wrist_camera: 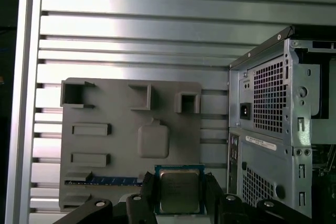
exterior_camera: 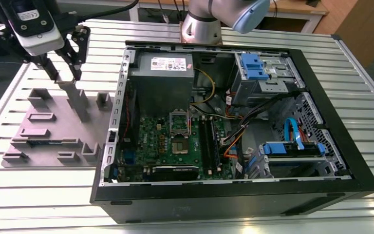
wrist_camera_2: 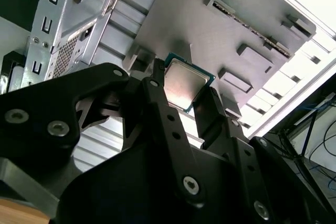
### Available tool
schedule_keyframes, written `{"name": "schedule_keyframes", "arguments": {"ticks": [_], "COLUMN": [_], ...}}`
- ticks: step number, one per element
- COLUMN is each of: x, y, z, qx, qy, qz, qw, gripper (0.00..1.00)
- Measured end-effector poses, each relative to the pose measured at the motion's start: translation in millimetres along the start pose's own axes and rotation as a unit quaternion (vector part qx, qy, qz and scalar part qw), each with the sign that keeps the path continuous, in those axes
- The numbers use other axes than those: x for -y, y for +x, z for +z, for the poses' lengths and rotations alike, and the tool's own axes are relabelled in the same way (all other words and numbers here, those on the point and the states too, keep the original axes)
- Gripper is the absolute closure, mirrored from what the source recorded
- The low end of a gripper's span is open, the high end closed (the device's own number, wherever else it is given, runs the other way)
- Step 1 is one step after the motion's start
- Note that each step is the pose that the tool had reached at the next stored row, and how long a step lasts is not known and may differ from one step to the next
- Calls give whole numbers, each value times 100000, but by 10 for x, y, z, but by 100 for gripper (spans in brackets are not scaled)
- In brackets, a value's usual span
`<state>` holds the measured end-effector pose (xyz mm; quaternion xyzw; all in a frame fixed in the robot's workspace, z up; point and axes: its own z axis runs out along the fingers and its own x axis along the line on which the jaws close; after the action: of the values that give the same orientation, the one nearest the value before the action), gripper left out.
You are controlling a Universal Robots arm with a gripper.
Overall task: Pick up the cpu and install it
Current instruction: 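Pick up the cpu and move it towards the insertion slot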
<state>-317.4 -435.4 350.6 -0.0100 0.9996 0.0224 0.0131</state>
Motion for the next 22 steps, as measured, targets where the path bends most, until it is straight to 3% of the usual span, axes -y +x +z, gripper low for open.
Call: {"name": "schedule_keyframes", "arguments": {"ticks": [5,10,17,22], "x": [-3,-3,0,3], "y": [-2,-25,-170,-314], "z": [-72,-76,-71,-68], "qx": [3,-3,-21,-71], "qy": [-3,-2,-5,-7], "qz": [-2,-6,0,-4], "qw": [100000,100000,100000,100000], "gripper": [53,53,53,53]}}
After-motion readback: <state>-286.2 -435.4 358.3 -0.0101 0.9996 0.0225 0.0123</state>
